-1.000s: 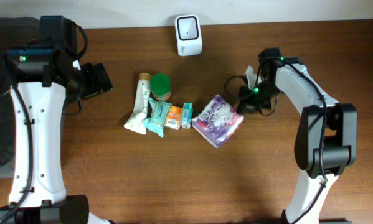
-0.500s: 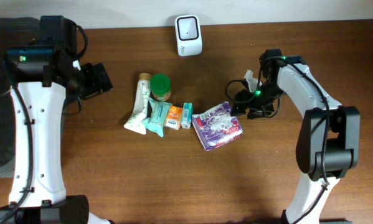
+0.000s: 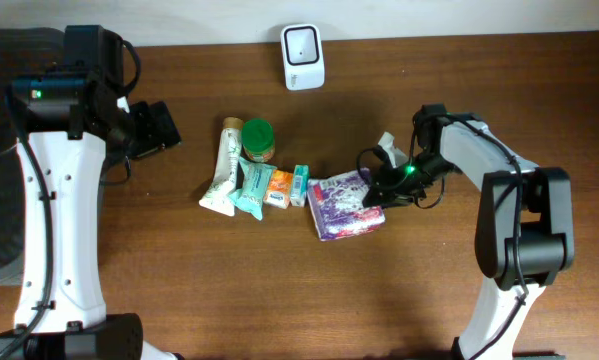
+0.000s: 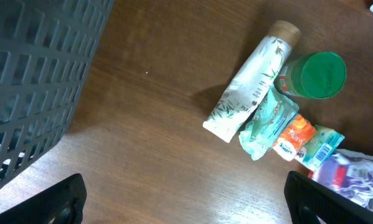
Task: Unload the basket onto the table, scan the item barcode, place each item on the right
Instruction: 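Grasp the purple-white tissue box with the right gripper, then lift the tissue box and hold it under the scanner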
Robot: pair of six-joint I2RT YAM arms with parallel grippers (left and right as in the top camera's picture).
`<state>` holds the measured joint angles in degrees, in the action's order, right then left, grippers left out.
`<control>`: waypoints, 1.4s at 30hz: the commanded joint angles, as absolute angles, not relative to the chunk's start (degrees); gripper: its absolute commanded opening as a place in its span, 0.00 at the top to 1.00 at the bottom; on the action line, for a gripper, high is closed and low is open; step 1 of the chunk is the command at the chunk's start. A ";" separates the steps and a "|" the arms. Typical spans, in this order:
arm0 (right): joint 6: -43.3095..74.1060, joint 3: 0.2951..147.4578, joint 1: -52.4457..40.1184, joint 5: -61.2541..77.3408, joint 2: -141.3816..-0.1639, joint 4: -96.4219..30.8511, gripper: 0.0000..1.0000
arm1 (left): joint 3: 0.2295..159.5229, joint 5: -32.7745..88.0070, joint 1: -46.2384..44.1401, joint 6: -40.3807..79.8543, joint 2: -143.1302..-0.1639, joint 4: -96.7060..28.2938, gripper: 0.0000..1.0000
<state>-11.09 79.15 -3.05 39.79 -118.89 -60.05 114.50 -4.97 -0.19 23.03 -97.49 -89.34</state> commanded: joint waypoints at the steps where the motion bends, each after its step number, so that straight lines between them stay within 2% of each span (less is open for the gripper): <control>1: -7.99 79.22 -2.81 40.73 -119.31 -58.02 0.96 | 114.43 -5.43 -0.08 23.53 -96.47 -89.41 0.01; 8: -0.71 91.92 0.73 39.13 -118.32 -56.77 0.96 | 114.43 -5.43 -0.08 23.53 -96.47 -89.43 0.01; 12: 0.30 90.15 -2.07 28.67 -118.45 -56.12 0.96 | 114.43 -5.43 -0.08 23.53 -96.47 -89.43 0.01; 14: 0.27 88.07 -3.75 27.77 -118.45 -55.16 0.95 | 114.43 -5.41 -0.08 23.53 -96.47 -89.41 0.01; 15: 0.25 86.74 -4.71 27.75 -118.45 -54.08 0.86 | 114.43 -5.43 -0.08 23.53 -96.47 -89.41 0.01; 17: 0.30 86.08 -5.48 27.75 -118.45 -53.54 0.40 | 114.43 -5.43 -0.08 23.53 -96.47 -89.43 0.01; 18: 0.58 86.35 -5.39 27.79 -118.43 -53.69 0.37 | 114.43 -5.43 -0.08 23.53 -96.47 -89.41 0.01; 22: 1.80 91.50 -2.61 27.88 -118.41 -58.61 0.37 | 114.43 -5.43 -0.08 23.53 -96.47 -89.43 0.01; 26: -2.15 90.21 1.54 36.42 -118.48 -58.19 0.30 | 114.43 -5.43 -0.08 23.53 -96.47 -89.41 0.01; 34: 2.44 75.11 1.34 42.26 -120.38 -38.87 0.32 | 114.43 -5.43 -0.08 23.53 -96.47 -89.41 0.01; 35: 2.42 73.32 1.04 44.84 -120.99 -36.29 0.40 | 114.43 -5.43 -0.08 23.53 -96.47 -89.43 0.01; 36: 2.42 72.20 0.75 45.95 -121.38 -34.92 0.55 | 114.43 -5.43 -0.08 23.53 -96.47 -89.41 0.01; 37: 2.42 71.88 0.43 45.91 -121.51 -34.72 0.80 | 114.43 -5.43 -0.08 23.53 -96.47 -89.43 0.01; 38: 2.44 72.03 0.36 46.19 -121.49 -34.72 0.93 | 114.43 -5.43 -0.08 23.53 -96.47 -89.43 0.01; 42: 2.44 76.47 0.40 54.08 -119.46 -35.44 0.96 | 114.43 -5.43 -0.08 23.53 -96.47 -89.41 0.01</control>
